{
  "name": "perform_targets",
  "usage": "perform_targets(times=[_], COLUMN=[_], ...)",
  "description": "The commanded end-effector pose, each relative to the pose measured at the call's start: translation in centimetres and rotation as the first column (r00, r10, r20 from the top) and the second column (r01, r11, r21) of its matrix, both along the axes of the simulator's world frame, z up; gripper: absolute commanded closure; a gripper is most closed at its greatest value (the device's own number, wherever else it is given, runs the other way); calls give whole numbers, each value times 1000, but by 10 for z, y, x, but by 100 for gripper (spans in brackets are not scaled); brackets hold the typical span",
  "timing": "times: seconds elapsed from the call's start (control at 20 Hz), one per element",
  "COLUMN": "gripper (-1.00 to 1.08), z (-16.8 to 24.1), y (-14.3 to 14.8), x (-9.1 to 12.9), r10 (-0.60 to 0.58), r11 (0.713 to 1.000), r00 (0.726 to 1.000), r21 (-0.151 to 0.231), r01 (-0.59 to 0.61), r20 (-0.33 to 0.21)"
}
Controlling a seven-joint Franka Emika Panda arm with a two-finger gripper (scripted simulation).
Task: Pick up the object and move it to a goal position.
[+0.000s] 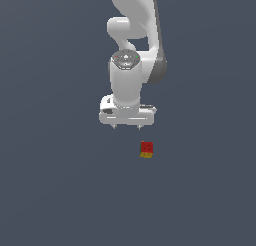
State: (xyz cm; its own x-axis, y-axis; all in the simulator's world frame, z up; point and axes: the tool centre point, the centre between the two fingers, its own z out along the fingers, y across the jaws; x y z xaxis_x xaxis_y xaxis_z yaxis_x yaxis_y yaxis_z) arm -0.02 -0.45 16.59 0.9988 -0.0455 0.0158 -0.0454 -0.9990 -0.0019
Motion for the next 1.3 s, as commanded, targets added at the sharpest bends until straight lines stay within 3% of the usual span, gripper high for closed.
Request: perform_targets(times=[0.0,0.8,1.25], gripper=[-92,-92,-92], z=[0,-11,-17], y=[0,8,13], x=[0,-5,-2], r10=[0,36,138], r11=[1000,999,990], r00=[1000,999,990], r21=[0,-23,-24], r01=[0,-37,-139], r20=[0,-36,-39])
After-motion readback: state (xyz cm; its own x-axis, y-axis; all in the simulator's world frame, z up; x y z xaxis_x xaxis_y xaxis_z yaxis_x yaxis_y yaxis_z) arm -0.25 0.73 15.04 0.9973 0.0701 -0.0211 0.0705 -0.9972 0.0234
